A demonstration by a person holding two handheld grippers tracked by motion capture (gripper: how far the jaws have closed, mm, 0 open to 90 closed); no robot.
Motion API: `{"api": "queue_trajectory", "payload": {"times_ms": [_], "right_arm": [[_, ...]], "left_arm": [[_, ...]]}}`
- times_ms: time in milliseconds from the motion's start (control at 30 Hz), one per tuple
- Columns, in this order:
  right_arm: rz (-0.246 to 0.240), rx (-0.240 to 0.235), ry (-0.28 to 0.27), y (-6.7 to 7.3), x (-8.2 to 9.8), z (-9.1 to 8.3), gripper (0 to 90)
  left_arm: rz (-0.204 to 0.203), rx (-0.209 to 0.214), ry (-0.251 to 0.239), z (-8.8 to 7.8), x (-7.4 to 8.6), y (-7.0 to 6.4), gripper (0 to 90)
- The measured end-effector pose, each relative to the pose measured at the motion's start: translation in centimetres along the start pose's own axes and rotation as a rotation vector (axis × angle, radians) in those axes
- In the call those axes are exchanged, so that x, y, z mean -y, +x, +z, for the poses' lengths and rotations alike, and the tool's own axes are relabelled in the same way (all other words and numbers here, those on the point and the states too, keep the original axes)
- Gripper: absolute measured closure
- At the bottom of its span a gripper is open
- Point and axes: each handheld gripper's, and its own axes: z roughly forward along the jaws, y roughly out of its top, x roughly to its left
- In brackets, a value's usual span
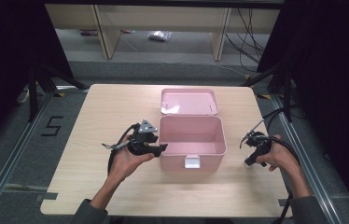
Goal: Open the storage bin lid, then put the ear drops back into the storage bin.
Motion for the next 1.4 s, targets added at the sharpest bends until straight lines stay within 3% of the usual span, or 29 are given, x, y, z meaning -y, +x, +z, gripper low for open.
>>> {"api": "queue_trajectory", "payload": {"times_ms": [67, 367, 533, 933, 1400], "right_arm": [[-0.020, 0.000, -0.001, -0.1, 0.0, 0.0, 60.1], [-0.014, -0.006, -0.001, 0.4, -0.2, -0.5, 60.2], [-0.045, -0.007, -0.016, 0.4, -0.4, -1.3, 60.3], [-0.083, -0.035, -0.072, 1.1, -1.7, -5.2, 60.3], [-0.114, -0.043, -0.088, 1.9, -3.6, -8.7, 60.3]], "left_arm": [[0.000, 0.000, 0.000, 0.0, 0.0, 0.0, 50.8], [0.002, -0.003, 0.002, 0.0, 0.0, 0.0, 50.9], [0.001, -0.003, 0.001, 0.0, 0.0, 0.0, 50.9], [0.003, -0.009, 0.009, 0.0, -0.1, -0.1, 51.2], [-0.001, -0.020, 0.010, 0.0, -0.1, -0.2, 51.6]]}}
